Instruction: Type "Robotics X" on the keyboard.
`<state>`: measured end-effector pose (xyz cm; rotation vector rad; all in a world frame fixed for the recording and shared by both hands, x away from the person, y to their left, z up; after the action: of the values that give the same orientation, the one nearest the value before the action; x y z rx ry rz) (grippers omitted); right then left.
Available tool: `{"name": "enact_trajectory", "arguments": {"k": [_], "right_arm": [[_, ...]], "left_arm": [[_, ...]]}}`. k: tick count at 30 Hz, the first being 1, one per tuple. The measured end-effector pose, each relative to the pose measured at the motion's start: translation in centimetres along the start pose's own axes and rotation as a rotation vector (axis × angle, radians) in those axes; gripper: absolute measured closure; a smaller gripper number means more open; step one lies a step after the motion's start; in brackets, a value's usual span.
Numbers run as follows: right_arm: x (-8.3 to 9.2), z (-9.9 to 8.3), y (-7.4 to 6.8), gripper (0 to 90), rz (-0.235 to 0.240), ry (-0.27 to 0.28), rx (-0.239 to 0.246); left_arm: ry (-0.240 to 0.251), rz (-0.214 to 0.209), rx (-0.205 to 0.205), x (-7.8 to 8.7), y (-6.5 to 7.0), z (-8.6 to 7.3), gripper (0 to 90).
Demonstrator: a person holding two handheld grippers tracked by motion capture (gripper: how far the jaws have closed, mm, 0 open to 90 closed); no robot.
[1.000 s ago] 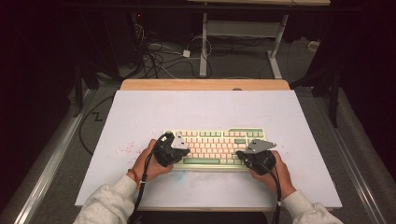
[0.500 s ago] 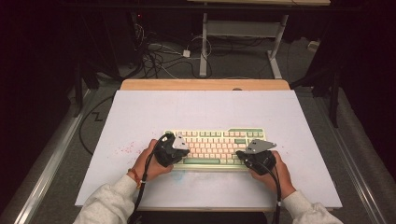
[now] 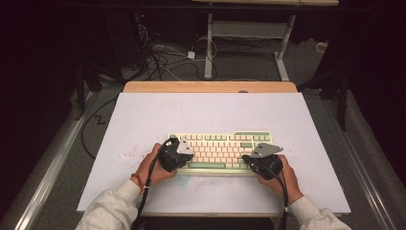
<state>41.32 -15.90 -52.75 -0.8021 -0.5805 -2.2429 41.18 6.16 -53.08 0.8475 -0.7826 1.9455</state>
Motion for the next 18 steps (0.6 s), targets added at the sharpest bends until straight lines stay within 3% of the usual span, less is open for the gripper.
{"name": "enact_trajectory", "arguments": {"k": [18], "right_arm": [[0.04, 0.04, -0.05, 90.0, -0.005, 0.003, 0.005]], "left_arm": [[0.044, 0.028, -0.001, 1.09, -0.4, 0.64, 85.7]]}}
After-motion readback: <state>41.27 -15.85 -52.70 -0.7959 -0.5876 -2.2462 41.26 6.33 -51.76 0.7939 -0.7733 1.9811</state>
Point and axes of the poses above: each handheld gripper's, and its own axes: x roughly backward along the jaws, z roughly out of its top, y roughly to its right, the point moved 10 cm from there along -x, roughly forward along the jaws, and after that the axes turned 3 degrees about -x, right-handed, at the moved point
